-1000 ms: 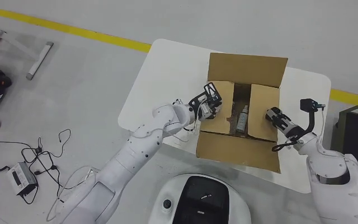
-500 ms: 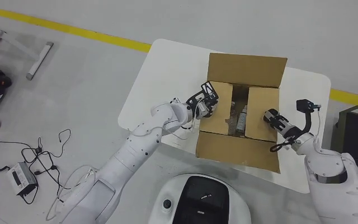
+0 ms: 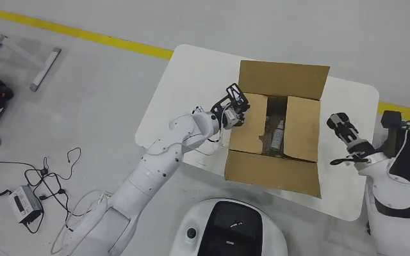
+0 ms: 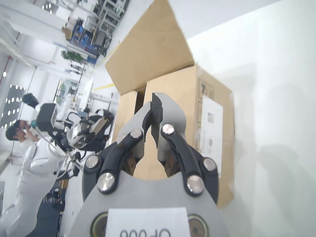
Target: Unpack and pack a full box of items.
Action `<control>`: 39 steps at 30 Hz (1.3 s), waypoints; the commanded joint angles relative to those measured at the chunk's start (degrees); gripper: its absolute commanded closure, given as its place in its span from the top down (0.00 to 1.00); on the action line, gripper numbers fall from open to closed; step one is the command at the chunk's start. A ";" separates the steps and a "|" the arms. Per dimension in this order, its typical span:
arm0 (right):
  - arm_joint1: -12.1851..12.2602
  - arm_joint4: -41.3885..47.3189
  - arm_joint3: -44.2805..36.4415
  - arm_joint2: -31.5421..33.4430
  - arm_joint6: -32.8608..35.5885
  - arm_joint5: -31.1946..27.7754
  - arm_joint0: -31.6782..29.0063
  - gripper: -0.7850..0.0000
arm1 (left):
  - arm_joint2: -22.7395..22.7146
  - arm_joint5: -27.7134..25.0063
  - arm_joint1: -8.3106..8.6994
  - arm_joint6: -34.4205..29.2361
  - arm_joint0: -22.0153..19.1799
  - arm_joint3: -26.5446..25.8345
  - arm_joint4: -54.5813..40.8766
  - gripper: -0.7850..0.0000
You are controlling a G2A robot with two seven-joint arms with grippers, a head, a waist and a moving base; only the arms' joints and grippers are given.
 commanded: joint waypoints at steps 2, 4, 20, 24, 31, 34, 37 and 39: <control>0.01 1.32 1.83 1.69 -1.67 1.21 -0.59 0.00 | -1.58 3.04 0.34 0.73 0.91 -1.74 1.99 0.00; -0.02 1.38 4.18 1.43 -2.34 0.97 -0.28 0.00 | -2.74 5.44 0.60 0.86 1.94 -2.42 3.37 0.00; -0.65 -4.43 11.48 -6.26 -5.35 -5.15 0.45 0.00 | -3.69 11.88 0.90 -1.74 5.91 4.04 9.31 0.00; -0.74 -4.51 11.65 -7.08 -5.30 -5.62 -0.24 0.00 | -2.37 9.78 0.44 -1.19 5.27 5.41 8.00 0.00; -0.69 -4.59 10.24 -7.28 -4.54 -6.29 -1.57 0.00 | -1.35 4.04 0.04 -0.22 4.21 6.72 5.05 0.00; -0.65 -4.50 9.40 -7.31 -3.97 -6.64 -2.40 0.00 | -1.22 3.51 0.03 -0.39 4.04 6.65 5.40 0.00; -0.55 -4.46 8.13 -7.13 -3.13 -7.30 -3.50 0.00 | -1.74 3.26 0.10 -0.45 4.28 5.75 4.71 0.00; -0.47 -4.26 7.09 -6.67 -2.75 -7.55 -4.56 0.00 | -2.32 2.82 0.25 -0.75 4.78 4.90 4.18 0.00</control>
